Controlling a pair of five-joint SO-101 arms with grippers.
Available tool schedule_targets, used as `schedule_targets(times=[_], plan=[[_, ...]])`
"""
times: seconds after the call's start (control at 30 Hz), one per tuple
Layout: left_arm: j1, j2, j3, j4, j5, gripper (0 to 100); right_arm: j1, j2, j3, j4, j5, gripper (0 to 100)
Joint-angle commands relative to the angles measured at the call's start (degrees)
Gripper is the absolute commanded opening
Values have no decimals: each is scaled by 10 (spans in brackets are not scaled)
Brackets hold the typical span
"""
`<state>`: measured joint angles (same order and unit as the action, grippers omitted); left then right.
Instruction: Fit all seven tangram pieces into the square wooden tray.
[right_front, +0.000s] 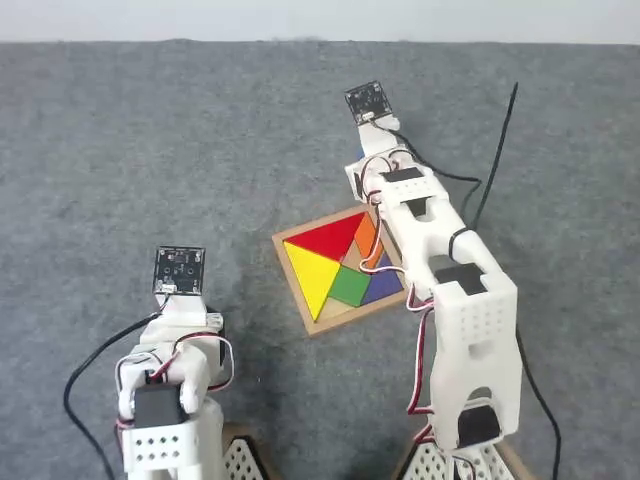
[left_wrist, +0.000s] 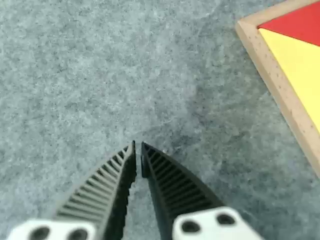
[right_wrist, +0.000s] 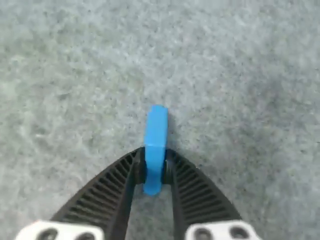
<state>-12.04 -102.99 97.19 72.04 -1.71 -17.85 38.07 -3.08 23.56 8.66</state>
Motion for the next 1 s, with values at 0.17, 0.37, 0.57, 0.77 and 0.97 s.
schedule_targets(times=[0.17, 0.37, 0.57, 0.77, 0.97], plan=[[-1, -11, -7, 2, 10, 18, -7, -72, -17, 56, 11, 7], [-1, -11, -7, 2, 10, 18, -15, -223, -18, 301, 16, 7], [-1, -11, -7, 2, 10, 18, -37, -355, -14, 495, 127, 7], [-1, -11, -7, 2, 10, 18, -165, -436, 79, 606, 244, 7], [-1, -11, -7, 2, 10, 18, -193, -473, 234, 502, 258, 8]])
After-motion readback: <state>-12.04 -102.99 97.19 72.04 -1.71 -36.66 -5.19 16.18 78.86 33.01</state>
